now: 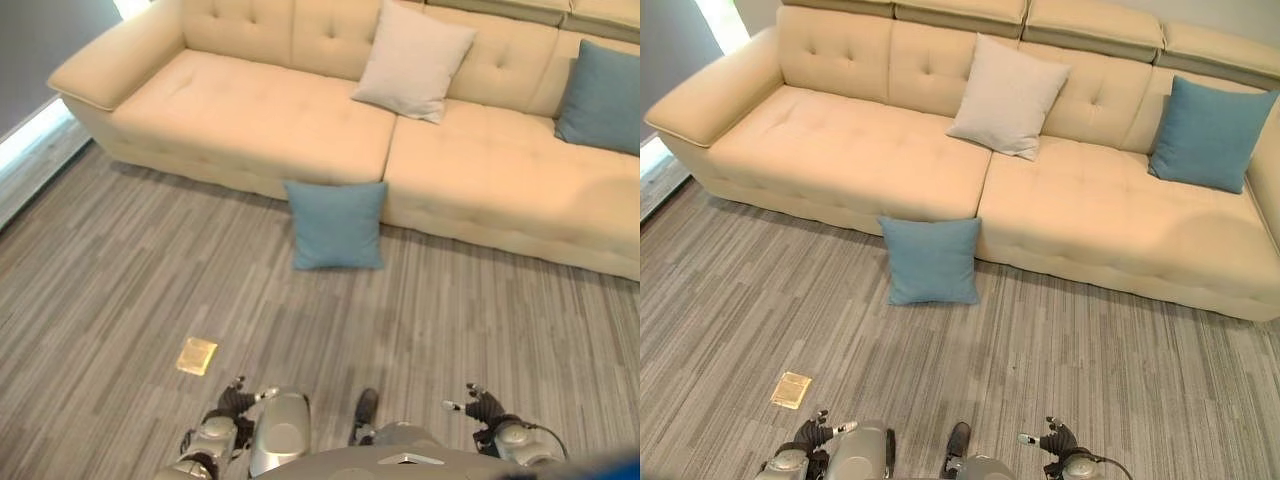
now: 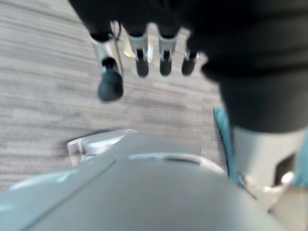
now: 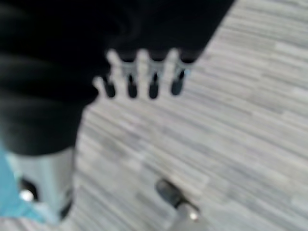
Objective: Pick up all the scattered cushions and arrange them neatly on the sofa.
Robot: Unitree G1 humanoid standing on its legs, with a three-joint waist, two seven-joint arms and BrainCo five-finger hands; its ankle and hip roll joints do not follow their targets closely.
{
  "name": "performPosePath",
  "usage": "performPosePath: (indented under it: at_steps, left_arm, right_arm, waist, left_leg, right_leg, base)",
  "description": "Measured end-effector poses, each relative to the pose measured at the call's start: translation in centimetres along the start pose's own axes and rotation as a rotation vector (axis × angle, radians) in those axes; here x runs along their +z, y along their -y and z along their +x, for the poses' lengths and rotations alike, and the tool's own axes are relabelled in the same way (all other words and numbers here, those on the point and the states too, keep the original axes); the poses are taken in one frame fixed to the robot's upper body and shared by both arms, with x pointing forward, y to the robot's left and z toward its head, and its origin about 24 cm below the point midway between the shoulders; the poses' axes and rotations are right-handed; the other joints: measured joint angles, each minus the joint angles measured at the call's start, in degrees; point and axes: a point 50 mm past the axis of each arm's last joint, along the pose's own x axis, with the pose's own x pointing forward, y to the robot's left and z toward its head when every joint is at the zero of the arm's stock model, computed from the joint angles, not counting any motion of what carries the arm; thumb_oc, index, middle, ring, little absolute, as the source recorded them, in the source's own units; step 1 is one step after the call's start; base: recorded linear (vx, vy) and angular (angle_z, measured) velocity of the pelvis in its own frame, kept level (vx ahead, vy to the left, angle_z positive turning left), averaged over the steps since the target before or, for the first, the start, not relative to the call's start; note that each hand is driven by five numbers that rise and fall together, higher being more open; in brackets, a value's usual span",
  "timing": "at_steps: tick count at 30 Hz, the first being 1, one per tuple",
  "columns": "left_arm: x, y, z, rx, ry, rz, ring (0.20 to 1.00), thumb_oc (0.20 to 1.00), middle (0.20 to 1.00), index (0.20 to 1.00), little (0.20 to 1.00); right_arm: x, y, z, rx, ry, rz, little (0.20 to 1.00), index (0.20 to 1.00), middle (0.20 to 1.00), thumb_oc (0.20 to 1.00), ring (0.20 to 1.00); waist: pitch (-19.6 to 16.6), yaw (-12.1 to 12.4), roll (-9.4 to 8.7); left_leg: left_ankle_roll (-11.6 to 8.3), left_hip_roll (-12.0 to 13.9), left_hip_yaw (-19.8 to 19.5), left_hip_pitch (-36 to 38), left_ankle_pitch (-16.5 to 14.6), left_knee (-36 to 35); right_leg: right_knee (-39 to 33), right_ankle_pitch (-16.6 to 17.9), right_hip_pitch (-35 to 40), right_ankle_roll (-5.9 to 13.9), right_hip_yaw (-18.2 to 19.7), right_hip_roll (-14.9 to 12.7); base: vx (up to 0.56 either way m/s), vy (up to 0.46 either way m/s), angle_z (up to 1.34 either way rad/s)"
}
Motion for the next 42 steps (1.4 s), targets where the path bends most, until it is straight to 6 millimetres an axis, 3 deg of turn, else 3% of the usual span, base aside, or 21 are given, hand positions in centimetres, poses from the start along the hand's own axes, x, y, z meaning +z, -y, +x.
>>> performPosePath:
  at_steps: [1,3,5,7,8,9,10,12,13,14,16,18,20,23,25,27,30,33,35,38,42]
  left_arm:
    - [0.2,0.2,0.0,-0.005,0.005,0.003,1.000,1.000,1.000,1.000,1.000]
    - [0.5,0.6,0.1,-0.015,0.013,0.004,1.000,1.000,1.000,1.000,1.000]
    - [0.3,0.5,0.0,-0.012,0.007,-0.001,1.000,1.000,1.000,1.000,1.000]
    - [-1.4,0.4,-0.4,-0.018,-0.038,-0.005,1.000,1.000,1.000,1.000,1.000]
    - [-1.8,0.2,-0.5,-0.018,-0.051,-0.001,1.000,1.000,1.000,1.000,1.000]
    - [-1.9,0.0,-0.5,-0.014,-0.057,0.002,1.000,1.000,1.000,1.000,1.000]
    - [-1.5,-0.1,-0.4,-0.013,-0.047,0.002,1.000,1.000,1.000,1.000,1.000]
    - [-0.4,0.0,-0.1,-0.016,-0.015,0.003,1.000,1.000,1.000,1.000,1.000]
    - [0.0,-0.1,0.0,-0.016,-0.006,0.004,1.000,1.000,1.000,1.000,1.000]
    - [0.5,0.1,0.1,-0.021,0.017,0.006,1.000,1.000,1.000,1.000,1.000]
    - [1.6,-0.5,0.3,-0.008,0.047,0.013,1.000,1.000,1.000,1.000,1.000]
    - [0.9,-0.4,0.2,-0.013,0.019,0.027,1.000,1.000,1.000,1.000,1.000]
    - [0.1,-0.6,0.1,-0.007,-0.002,0.027,1.000,1.000,1.000,1.000,1.000]
    - [-0.9,-0.8,-0.1,0.001,-0.035,0.028,1.000,1.000,1.000,1.000,1.000]
    - [-1.2,-1.0,-0.2,0.005,-0.043,0.031,1.000,1.000,1.000,1.000,1.000]
    - [-2.5,-1.0,-0.6,0.002,-0.073,0.033,1.000,1.000,1.000,1.000,1.000]
    - [-2.6,0.1,-0.7,-0.022,-0.076,0.023,1.000,1.000,1.000,1.000,1.000]
    - [-1.8,0.9,-0.5,-0.044,-0.053,0.036,1.000,1.000,1.000,1.000,1.000]
    - [-1.2,0.3,-0.3,-0.032,-0.036,0.049,1.000,1.000,1.000,1.000,1.000]
    - [-0.4,0.7,-0.1,-0.046,-0.010,0.063,1.000,1.000,1.000,1.000,1.000]
    - [0.7,0.6,0.2,-0.044,0.019,0.081,1.000,1.000,1.000,1.000,1.000]
  right_arm:
    - [-0.2,0.1,0.0,-0.003,-0.008,0.000,1.000,1.000,1.000,1.000,1.000]
    - [-0.7,0.2,-0.1,-0.007,-0.031,-0.002,1.000,1.000,1.000,1.000,1.000]
    - [-0.7,0.1,-0.1,-0.006,-0.030,-0.001,1.000,1.000,1.000,1.000,1.000]
    - [-1.0,0.1,-0.2,-0.005,-0.037,-0.003,1.000,1.000,1.000,1.000,1.000]
    - [-1.0,-0.2,-0.2,0.004,-0.037,-0.006,1.000,1.000,1.000,1.000,1.000]
    - [-0.9,-0.6,-0.2,0.016,-0.033,-0.004,1.000,1.000,1.000,1.000,1.000]
    - [-0.7,-1.0,-0.1,0.025,-0.030,0.002,1.000,1.000,1.000,1.000,1.000]
    - [-0.4,-1.2,-0.1,0.037,-0.015,0.004,1.000,1.000,1.000,1.000,1.000]
    - [-0.1,-1.3,-0.1,0.040,-0.003,0.005,1.000,1.000,1.000,1.000,1.000]
    - [0.1,-1.7,-0.1,0.051,0.008,0.008,1.000,1.000,1.000,1.000,1.000]
    - [0.1,-1.8,-0.1,0.059,0.008,0.008,1.000,1.000,1.000,1.000,1.000]
    - [0.7,-1.5,0.0,0.056,0.033,0.009,1.000,1.000,1.000,1.000,1.000]
    - [1.0,-1.7,0.0,0.064,0.044,0.003,1.000,1.000,1.000,1.000,1.000]
    - [1.3,-1.7,0.0,0.067,0.054,0.004,1.000,1.000,1.000,1.000,1.000]
    - [1.2,-1.7,0.0,0.070,0.052,0.004,1.000,1.000,1.000,1.000,1.000]
    - [1.0,-1.6,0.0,0.067,0.044,0.005,1.000,1.000,1.000,1.000,1.000]
    - [0.9,-1.1,0.0,0.051,0.045,0.010,1.000,1.000,1.000,1.000,1.000]
    - [1.4,-0.5,0.0,0.040,0.069,0.002,1.000,1.000,1.000,1.000,1.000]
    - [1.6,0.0,0.1,0.026,0.076,-0.005,1.000,1.000,1.000,1.000,1.000]
    - [1.4,1.0,0.0,-0.005,0.070,-0.010,1.000,1.000,1.000,1.000,1.000]
    - [1.0,1.0,0.0,-0.007,0.055,-0.021,1.000,1.000,1.000,1.000,1.000]
  waist:
    - [-0.1,0.0,0.53]
    - [0.1,0.1,1.39]
    - [0.1,0.7,1.28]
    - [-1.6,0.8,1.33]
    - [-2.4,0.7,0.52]
    - [-3.2,0.8,-0.52]
    - [-3.7,0.7,-1.15]
    - [-3.7,0.5,-0.16]
    - [-3.7,0.5,0.69]
    - [-4.3,0.2,0.39]
    - [-3.8,0.3,1.06]
    - [-3.8,-1.2,2.50]
    - [-3.5,-1.0,2.64]
    - [-3.4,-1.1,2.04]
    - [-3.3,-1.1,1.64]
    - [-3.7,-0.9,0.28]
    - [-3.6,-0.9,2.49]
    - [-3.2,-1.2,1.74]
    - [-2.4,-1.0,0.32]
    - [-1.5,-2.5,0.76]
    - [-1.0,-2.5,0.79]
  left_leg:
    - [-0.52,-0.3,0.1,-0.2,2.5,-5.2]
    - [-0.64,-0.4,0.2,-0.9,7.0,-14.7]
    - [-0.04,-0.2,0.4,-1.7,8.1,-12.9]
    - [2.30,-0.4,1.4,2.2,9.1,-11.8]
    - [5.42,-1.5,1.8,3.5,11.3,-12.0]
    - [7.53,-2.8,2.7,4.7,10.5,-12.3]
    - [8.90,-4.0,3.5,6.8,9.9,-13.9]
    - [10.54,-4.4,3.7,9.8,8.4,-15.3]
    - [10.25,-4.4,3.8,11.4,8.6,-16.4]
    - [10.13,-5.2,3.7,12.2,8.3,-16.7]
    - [12.45,-6.0,3.0,14.1,5.4,-17.0]
    - [11.09,-6.2,2.5,16.6,3.9,-17.8]
    - [10.63,-6.6,2.7,18.2,3.3,-17.7]
    - [10.22,-6.9,1.7,19.6,2.2,-17.6]
    - [9.31,-7.0,0.3,20.5,1.2,-17.6]
    - [6.51,-6.5,-1.8,23.3,-1.3,-16.9]
    - [3.50,-1.9,-3.2,22.4,-4.0,-12.8]
    - [1.91,-0.3,-3.2,17.2,-4.7,-3.0]
    - [0.84,0.5,-1.6,13.6,-5.5,4.4]
    - [0.68,3.8,2.3,10.4,-4.6,3.8]
    - [-0.39,5.2,4.6,8.8,-1.4,-6.9]
  right_leg:
    - [0.0,-1.5,0.9,1.09,0.0,0.5]
    - [0.1,-3.2,3.0,0.56,-0.1,1.7]
    - [0.3,-4.5,4.9,1.57,0.6,1.8]
    - [0.3,-7.4,8.8,3.69,3.0,0.9]
    - [1.1,-8.8,9.8,5.14,3.7,-0.4]
    - [3.1,-9.7,9.5,6.05,3.6,-2.1]
    - [6.4,-9.8,9.2,6.79,3.5,-3.9]
    - [19.3,-10.9,4.4,8.73,3.6,-5.8]
    - [29.9,-11.7,-0.1,10.40,3.6,-7.6]
    - [34.7,-13.2,-2.9,12.51,3.6,-9.3]
    - [41.0,-13.0,-8.5,12.76,4.0,-11.5]
    - [39.4,-13.3,-13.7,12.04,3.7,-11.8]
    - [27.4,-11.1,-16.4,11.80,2.3,-12.0]
    - [15.6,-3.3,-18.0,12.32,0.4,-12.8]
    - [13.7,-0.6,-18.3,12.81,3.5,-12.1]
    - [10.9,5.3,-14.0,9.52,3.8,-11.0]
    - [6.1,5.5,-9.7,6.65,1.2,-6.4]
    - [1.8,5.9,-6.9,4.93,-1.2,-5.1]
    - [0.3,6.1,-5.0,2.09,-1.8,-5.0]
    - [0.0,3.8,-3.8,1.33,-3.9,-3.8]
    - [0.0,3.2,-3.6,1.91,-4.8,-3.7]
  base:
    - [0.19,0.034,0.09]
    - [0.32,0.117,0.02]
    - [0.41,0.173,-0.28]
    - [0.27,0.133,-0.56]
    - [0.18,0.099,-0.44]
    - [0.25,0.156,-0.34]
    - [0.21,0.155,-0.29]
    - [0.11,0.104,-0.17]
    - [0.15,0.119,0.11]
    - [0.21,0.134,0.12]
    - [0.18,0.040,0.08]
    - [0.27,-0.095,0.20]
    - [0.19,-0.124,0.05]
    - [0.15,-0.108,0.22]
    - [0.25,-0.244,0.37]
    - [0.20,-0.236,0.40]
    - [0.10,-0.204,0.25]
    - [0.02,-0.177,0.33]
    - [0.02,-0.054,0.17]
    - [0.10,0.029,0.35]
    - [0.10,0.087,0.12]
